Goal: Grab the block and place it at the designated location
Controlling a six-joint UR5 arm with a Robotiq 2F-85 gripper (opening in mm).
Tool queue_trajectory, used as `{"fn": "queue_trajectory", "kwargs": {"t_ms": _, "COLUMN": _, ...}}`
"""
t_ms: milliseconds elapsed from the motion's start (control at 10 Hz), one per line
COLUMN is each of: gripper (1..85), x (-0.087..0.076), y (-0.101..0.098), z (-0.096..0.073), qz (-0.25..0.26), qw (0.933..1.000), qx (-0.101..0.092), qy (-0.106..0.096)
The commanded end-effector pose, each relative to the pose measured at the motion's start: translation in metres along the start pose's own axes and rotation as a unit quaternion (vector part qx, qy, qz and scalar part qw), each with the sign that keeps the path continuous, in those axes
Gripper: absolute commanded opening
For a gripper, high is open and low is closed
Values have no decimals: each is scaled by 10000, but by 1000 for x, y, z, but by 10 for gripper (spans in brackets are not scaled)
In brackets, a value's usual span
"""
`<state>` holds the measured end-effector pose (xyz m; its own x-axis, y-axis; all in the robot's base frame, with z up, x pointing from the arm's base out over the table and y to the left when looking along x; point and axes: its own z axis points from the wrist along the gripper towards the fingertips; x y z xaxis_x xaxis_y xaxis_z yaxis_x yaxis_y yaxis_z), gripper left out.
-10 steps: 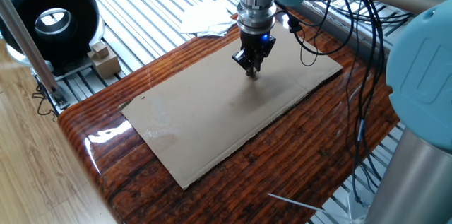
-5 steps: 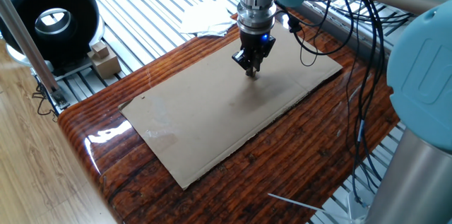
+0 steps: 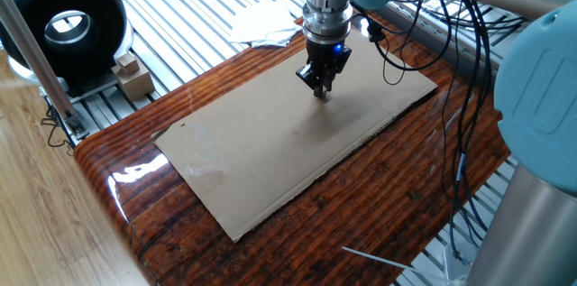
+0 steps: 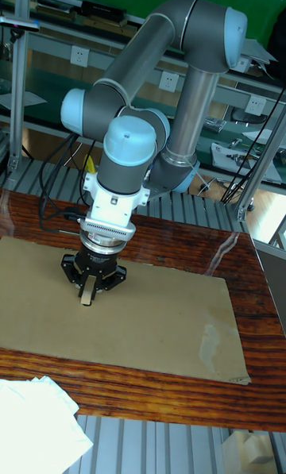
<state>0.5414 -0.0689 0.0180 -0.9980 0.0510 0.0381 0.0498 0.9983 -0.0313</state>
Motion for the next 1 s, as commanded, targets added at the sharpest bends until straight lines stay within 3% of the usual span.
{"fn": "queue_trajectory", "kwargs": {"t_ms": 0, "gripper": 17, "x": -1, "y": 3, "z": -1, "qz": 37, "qw": 10000, "qx": -76, "qy": -18}}
{"fn": "queue_trajectory", "kwargs": {"t_ms": 900, "gripper": 27, "x": -3, "y": 2, "z": -1, "qz": 30, "qw": 10000, "qx": -63, "qy": -65}}
